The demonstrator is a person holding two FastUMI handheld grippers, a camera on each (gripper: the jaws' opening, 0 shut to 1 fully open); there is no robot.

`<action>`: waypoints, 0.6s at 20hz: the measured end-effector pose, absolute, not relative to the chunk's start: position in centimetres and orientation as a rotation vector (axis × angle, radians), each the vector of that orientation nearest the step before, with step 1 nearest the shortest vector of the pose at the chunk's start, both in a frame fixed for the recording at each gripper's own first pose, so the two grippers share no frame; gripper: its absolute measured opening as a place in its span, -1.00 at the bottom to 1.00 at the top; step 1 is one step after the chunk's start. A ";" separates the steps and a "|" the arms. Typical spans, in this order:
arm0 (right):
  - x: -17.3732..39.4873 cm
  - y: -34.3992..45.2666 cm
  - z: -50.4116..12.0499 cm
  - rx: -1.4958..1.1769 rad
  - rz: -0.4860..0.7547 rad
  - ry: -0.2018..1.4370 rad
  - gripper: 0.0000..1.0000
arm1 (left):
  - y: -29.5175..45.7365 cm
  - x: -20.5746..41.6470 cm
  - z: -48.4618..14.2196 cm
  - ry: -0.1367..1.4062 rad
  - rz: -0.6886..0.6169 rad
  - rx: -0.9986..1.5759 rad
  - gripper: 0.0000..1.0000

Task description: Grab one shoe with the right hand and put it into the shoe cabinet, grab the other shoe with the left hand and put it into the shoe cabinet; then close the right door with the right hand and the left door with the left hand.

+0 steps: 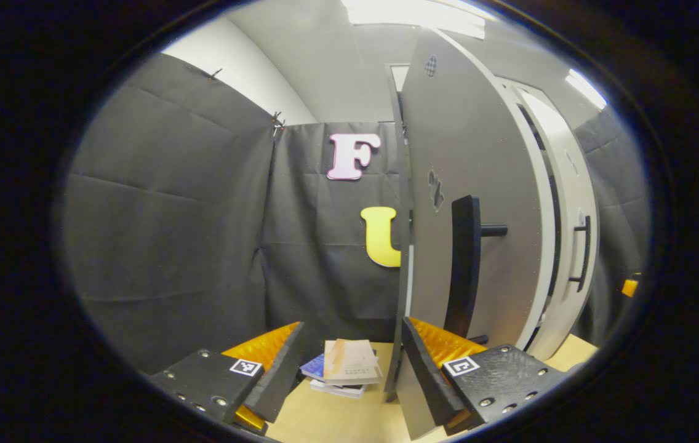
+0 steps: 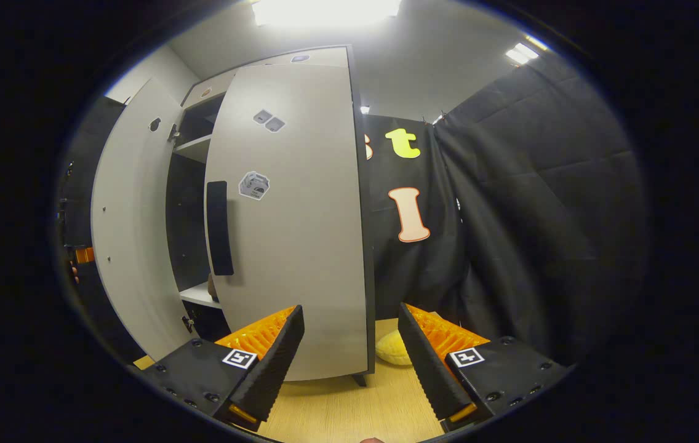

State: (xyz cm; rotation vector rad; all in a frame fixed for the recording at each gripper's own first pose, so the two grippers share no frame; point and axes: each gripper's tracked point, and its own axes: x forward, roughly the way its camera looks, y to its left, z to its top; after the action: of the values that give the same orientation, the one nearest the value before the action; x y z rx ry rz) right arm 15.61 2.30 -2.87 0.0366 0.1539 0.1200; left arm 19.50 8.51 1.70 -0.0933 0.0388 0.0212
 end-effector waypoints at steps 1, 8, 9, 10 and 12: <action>15.5 2.3 -2.8 0.032 0.120 0.152 0.95 | 7.8 19.6 1.8 0.037 0.006 -0.096 0.89; 13.9 2.0 -2.9 0.022 0.093 0.157 0.96 | 3.2 20.5 1.9 0.029 -0.097 -0.128 0.89; 13.7 1.9 -2.9 0.021 0.089 0.157 0.96 | 2.5 20.8 1.7 0.031 -0.110 -0.133 0.89; 13.5 1.8 -2.8 0.018 0.084 0.155 0.95 | 1.7 21.1 1.8 0.029 -0.125 -0.136 0.89; 13.3 1.8 -2.9 0.011 0.071 0.156 0.94 | -0.3 21.9 2.1 0.024 -0.159 -0.139 0.89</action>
State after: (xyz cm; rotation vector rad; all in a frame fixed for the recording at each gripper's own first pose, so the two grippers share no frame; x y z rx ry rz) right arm 13.32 1.76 -2.89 0.0108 0.1558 0.0706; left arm 21.87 -0.29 2.11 -0.1394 0.0236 -0.1593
